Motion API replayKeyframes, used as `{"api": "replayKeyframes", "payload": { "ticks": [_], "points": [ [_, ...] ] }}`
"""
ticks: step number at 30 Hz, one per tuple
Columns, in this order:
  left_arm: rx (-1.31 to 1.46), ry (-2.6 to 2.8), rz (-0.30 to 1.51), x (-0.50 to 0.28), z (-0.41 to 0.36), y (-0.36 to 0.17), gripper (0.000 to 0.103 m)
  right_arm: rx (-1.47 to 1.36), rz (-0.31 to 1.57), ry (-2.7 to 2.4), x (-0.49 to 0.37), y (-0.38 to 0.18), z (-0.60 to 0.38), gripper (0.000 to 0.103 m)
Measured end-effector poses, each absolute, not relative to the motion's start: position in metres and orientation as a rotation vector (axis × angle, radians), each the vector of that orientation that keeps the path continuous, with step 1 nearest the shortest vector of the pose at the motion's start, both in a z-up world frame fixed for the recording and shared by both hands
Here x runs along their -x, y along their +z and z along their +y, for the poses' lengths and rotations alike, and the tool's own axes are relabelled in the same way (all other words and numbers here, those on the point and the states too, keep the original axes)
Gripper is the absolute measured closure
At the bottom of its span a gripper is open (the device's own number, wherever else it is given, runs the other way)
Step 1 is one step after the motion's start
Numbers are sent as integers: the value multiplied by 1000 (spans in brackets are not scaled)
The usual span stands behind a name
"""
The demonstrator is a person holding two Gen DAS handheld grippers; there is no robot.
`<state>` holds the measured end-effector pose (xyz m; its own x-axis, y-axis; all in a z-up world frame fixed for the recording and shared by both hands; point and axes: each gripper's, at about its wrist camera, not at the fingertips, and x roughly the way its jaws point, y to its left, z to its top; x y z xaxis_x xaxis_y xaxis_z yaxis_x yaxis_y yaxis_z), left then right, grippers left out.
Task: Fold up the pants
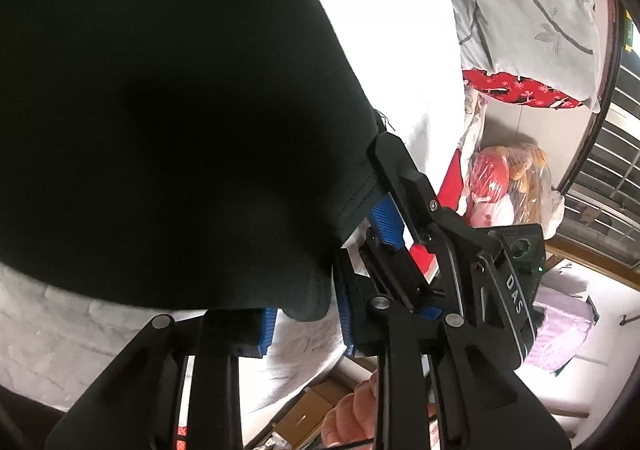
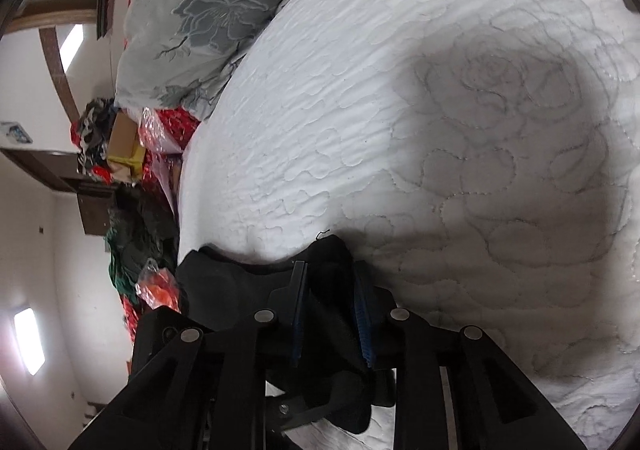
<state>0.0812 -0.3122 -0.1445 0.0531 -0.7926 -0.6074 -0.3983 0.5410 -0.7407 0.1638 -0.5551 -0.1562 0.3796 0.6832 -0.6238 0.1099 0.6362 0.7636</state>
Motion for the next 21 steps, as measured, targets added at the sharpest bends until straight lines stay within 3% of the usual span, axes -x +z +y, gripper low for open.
{"api": "replayKeyframes", "payload": {
  "ticks": [4,21],
  "points": [
    [1076,-472,1619,-90,-308,-144,88,-776,1129,389,-163,-144,-549,88],
    [1177,-514,1528,-91,-235,-106,90,-733,1035,394,-144,-80,-493,91]
  ]
}}
